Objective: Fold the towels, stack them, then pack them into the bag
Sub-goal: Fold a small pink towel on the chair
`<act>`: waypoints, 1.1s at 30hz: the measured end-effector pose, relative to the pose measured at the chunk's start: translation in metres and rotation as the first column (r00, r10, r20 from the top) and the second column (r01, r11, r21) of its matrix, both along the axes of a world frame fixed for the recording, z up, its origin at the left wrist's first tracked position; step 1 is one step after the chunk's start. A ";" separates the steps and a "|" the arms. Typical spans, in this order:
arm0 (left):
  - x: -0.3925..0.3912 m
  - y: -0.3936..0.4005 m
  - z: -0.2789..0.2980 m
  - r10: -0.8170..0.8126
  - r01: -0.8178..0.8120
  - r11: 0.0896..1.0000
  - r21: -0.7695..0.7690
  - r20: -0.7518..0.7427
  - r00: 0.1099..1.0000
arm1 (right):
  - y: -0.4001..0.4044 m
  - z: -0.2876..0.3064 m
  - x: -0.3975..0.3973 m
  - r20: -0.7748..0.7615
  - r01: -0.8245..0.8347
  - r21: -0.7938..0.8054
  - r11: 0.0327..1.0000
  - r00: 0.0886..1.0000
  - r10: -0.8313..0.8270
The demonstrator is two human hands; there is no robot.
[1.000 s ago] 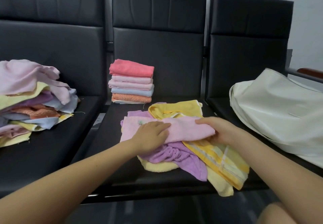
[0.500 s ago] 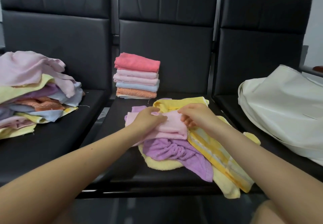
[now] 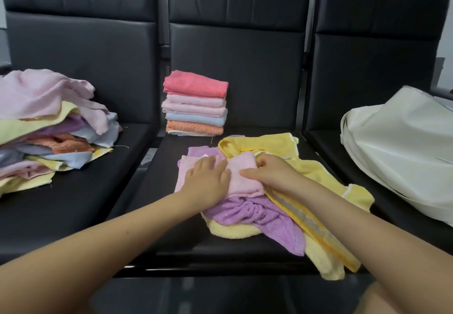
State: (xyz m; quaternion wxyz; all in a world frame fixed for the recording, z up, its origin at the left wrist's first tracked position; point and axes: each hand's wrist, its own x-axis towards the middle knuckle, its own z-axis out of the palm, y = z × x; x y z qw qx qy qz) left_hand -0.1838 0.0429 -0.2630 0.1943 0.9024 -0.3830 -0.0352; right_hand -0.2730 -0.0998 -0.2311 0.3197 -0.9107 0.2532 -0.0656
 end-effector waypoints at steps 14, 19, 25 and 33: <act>0.039 0.024 0.031 -0.020 -0.370 0.783 -0.500 -0.615 0.788 | 0.022 0.047 0.022 0.188 0.117 0.415 0.902 0.959 -0.211; 0.045 0.032 0.030 -0.242 -0.552 0.725 -0.413 -0.902 0.358 | 0.046 0.038 0.030 0.300 -0.221 0.650 0.727 0.954 0.022; 0.048 0.027 0.024 -0.095 -0.599 0.698 -0.392 -0.880 0.466 | 0.045 0.027 0.040 0.255 -0.088 0.529 0.844 0.965 -0.059; 0.043 0.041 0.006 0.173 -0.388 0.847 -0.362 -0.504 0.846 | 0.049 0.011 0.049 -0.150 -0.003 0.010 1.000 0.989 0.005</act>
